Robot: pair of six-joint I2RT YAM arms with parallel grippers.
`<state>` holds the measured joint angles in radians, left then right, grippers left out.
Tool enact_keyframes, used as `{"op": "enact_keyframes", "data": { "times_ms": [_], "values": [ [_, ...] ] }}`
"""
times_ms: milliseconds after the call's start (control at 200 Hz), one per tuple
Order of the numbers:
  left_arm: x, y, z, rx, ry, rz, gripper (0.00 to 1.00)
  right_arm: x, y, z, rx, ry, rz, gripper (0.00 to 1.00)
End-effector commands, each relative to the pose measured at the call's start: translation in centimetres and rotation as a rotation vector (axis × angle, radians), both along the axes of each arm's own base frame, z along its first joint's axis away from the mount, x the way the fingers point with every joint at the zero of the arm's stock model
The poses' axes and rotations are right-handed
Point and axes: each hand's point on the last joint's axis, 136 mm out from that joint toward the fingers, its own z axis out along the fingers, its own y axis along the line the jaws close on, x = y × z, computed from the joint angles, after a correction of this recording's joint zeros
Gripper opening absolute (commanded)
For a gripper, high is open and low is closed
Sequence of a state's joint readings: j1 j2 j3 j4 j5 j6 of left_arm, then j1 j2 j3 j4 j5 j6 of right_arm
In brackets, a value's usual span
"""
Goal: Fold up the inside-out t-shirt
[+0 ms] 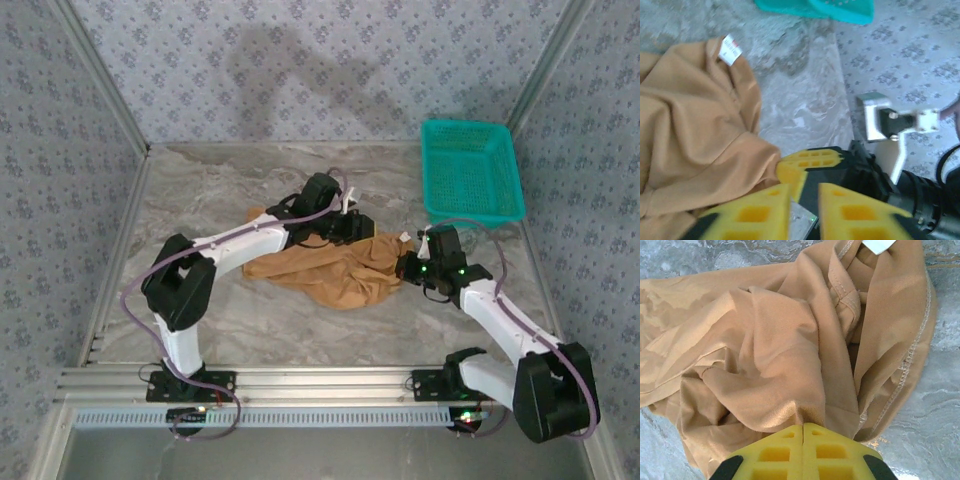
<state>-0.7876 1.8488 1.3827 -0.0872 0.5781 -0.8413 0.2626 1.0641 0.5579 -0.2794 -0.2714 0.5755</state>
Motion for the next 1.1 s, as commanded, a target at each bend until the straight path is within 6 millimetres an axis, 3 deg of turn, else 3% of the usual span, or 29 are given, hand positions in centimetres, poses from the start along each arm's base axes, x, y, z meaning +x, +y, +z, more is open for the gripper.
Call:
{"op": "enact_keyframes", "data": {
  "times_ms": [0, 125, 310, 475, 610, 775, 1094],
  "values": [
    [-0.7, 1.3, -3.2, 0.204, -0.108, -0.114, 0.41, -1.2, 0.5, 0.5, 0.02, -0.044, 0.051, 0.0],
    [-0.9, 1.7, -5.3, 0.329, -0.242, -0.261, 0.46, -3.1, 0.8, 0.1, 0.061, -0.065, 0.081, 0.0],
    [-0.5, 1.3, -5.3, 0.357, -0.489, -0.384, 0.51, -5.4, 0.2, -1.8, 0.074, -0.046, 0.062, 0.0],
    [-1.7, 0.0, -6.4, 0.389, -0.662, -0.526, 0.53, -5.5, -0.2, -1.6, 0.065, -0.057, 0.053, 0.0],
    [-3.3, -1.1, -7.0, 0.367, -0.788, -0.633, 0.62, -5.2, 0.0, -1.4, 0.067, -0.056, 0.063, 0.0],
    [-4.0, -1.1, -8.2, 0.396, -0.814, -0.72, 0.63, -5.1, 0.1, -1.1, 0.067, -0.058, 0.069, 0.0],
    [-3.4, -2.0, -10.7, 0.455, -0.794, -0.787, 0.62, -4.9, 0.2, -0.2, 0.075, -0.069, 0.075, 0.0]
  ]
}}
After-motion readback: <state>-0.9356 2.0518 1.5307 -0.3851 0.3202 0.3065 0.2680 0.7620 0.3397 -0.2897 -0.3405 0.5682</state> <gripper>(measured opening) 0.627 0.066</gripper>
